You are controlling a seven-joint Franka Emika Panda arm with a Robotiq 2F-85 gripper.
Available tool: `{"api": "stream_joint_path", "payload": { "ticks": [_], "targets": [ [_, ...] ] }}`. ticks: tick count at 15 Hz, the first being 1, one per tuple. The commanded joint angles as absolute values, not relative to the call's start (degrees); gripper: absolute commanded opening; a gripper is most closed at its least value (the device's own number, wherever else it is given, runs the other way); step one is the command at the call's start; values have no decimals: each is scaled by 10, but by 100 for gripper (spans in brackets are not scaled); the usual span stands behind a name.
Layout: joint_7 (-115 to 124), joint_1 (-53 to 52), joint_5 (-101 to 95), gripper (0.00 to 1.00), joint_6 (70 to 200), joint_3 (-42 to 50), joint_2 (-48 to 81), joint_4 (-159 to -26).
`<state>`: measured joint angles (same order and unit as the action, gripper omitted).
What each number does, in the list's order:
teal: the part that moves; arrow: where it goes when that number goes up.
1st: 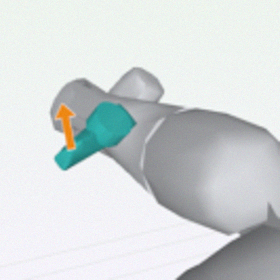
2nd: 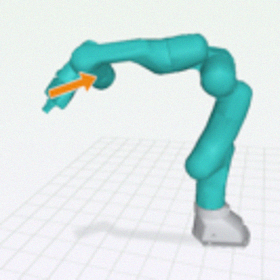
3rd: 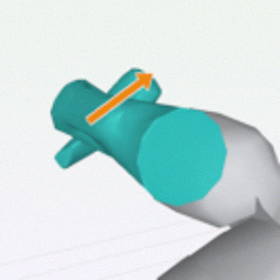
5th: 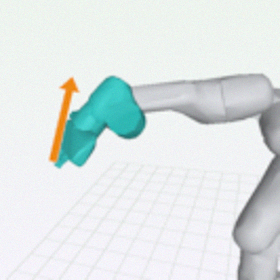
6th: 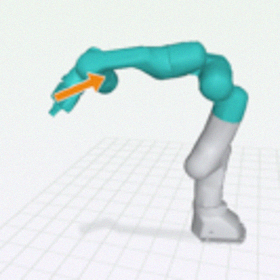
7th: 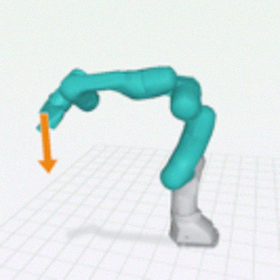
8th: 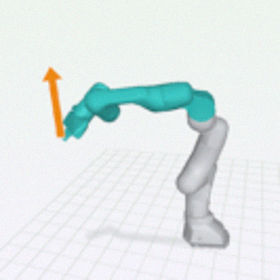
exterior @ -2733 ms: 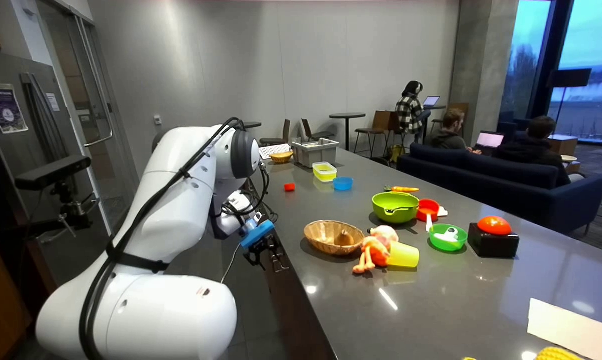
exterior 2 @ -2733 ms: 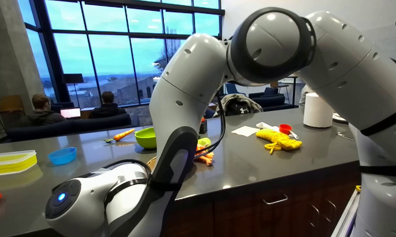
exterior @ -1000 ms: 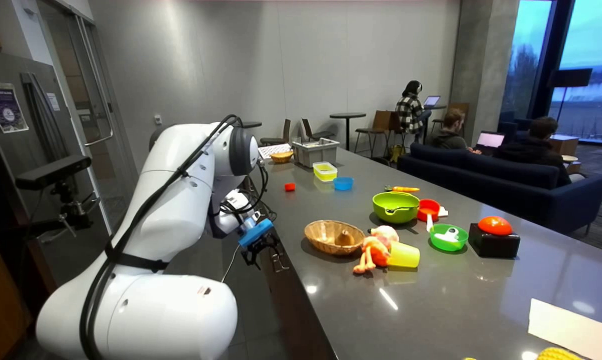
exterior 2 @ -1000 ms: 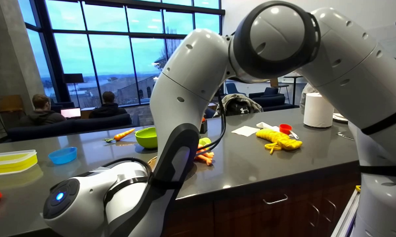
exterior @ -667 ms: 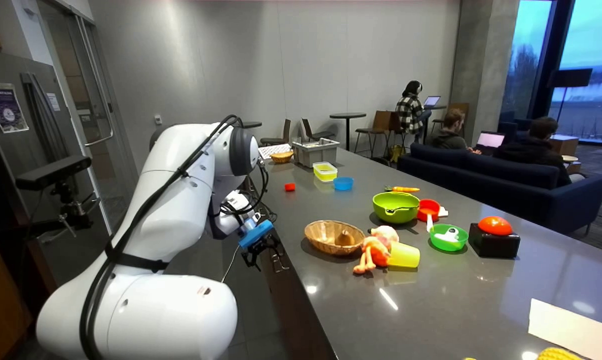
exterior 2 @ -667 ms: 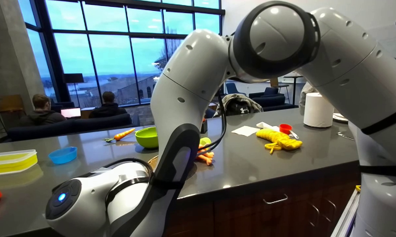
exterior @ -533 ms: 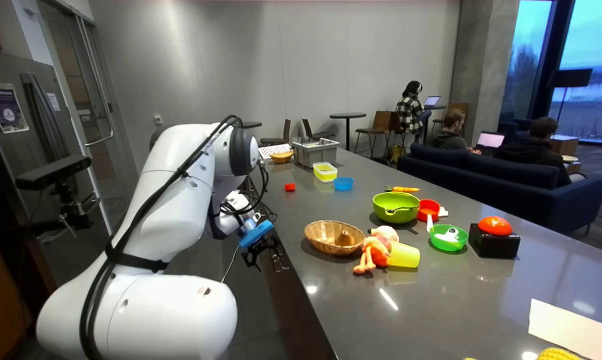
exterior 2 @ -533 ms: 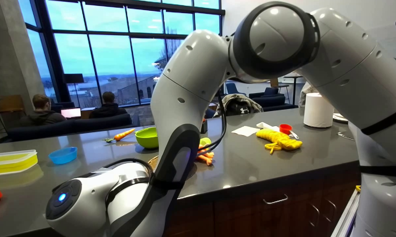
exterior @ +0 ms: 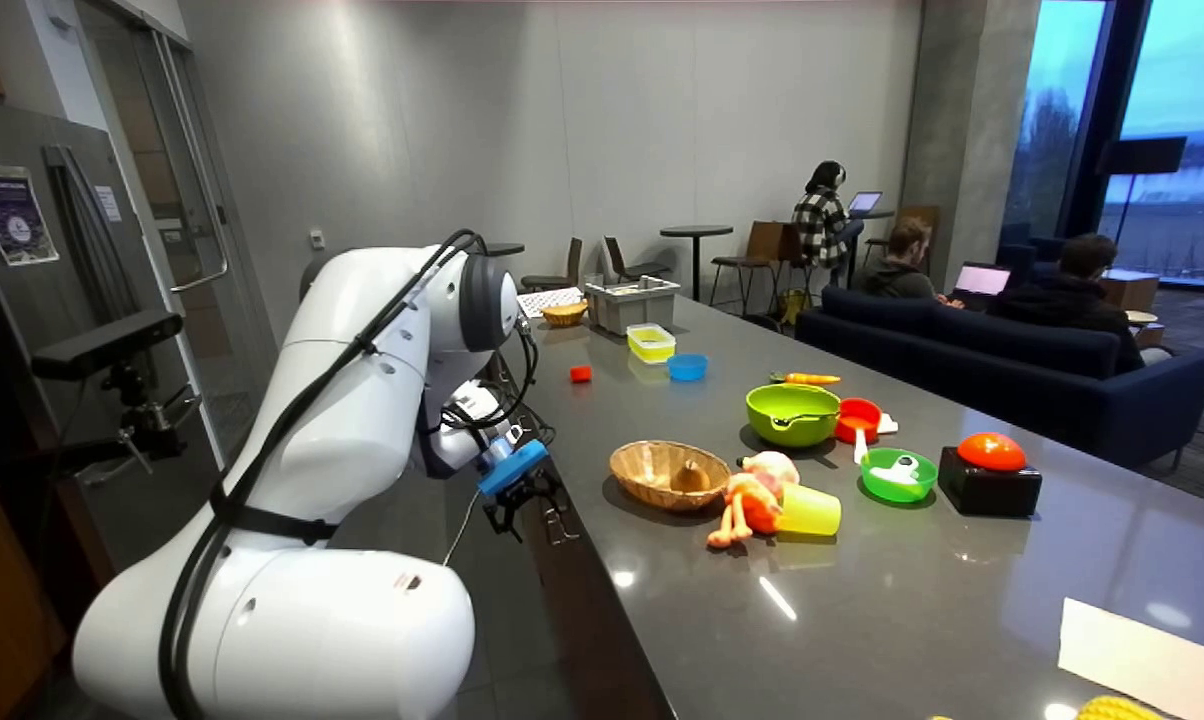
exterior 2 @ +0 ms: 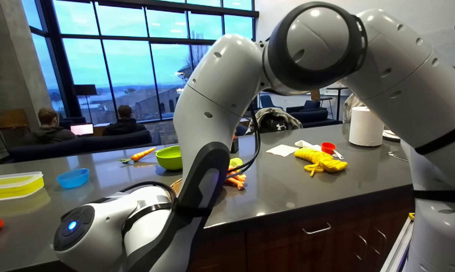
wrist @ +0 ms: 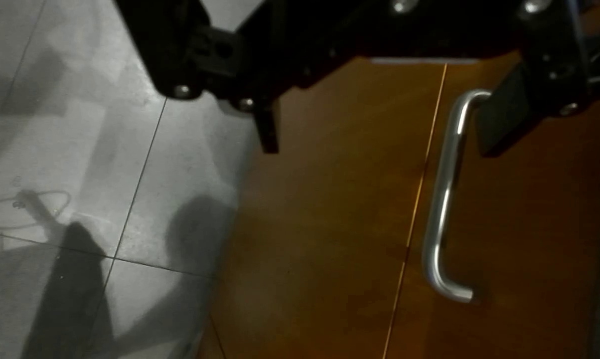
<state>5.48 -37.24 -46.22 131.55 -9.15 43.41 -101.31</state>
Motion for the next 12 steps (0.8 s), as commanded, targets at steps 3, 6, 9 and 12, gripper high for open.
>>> {"api": "stream_joint_path", "payload": {
  "ticks": [3,6,9,12],
  "targets": [
    [23,-359,-438,100,1296,-106,434,-1008],
    [20,-367,-429,100,1275,-118,431,-1012],
    [35,-379,-440,100,1271,-111,434,-1009],
    [61,-393,-457,100,1263,-101,431,-1008]
  ]
}}
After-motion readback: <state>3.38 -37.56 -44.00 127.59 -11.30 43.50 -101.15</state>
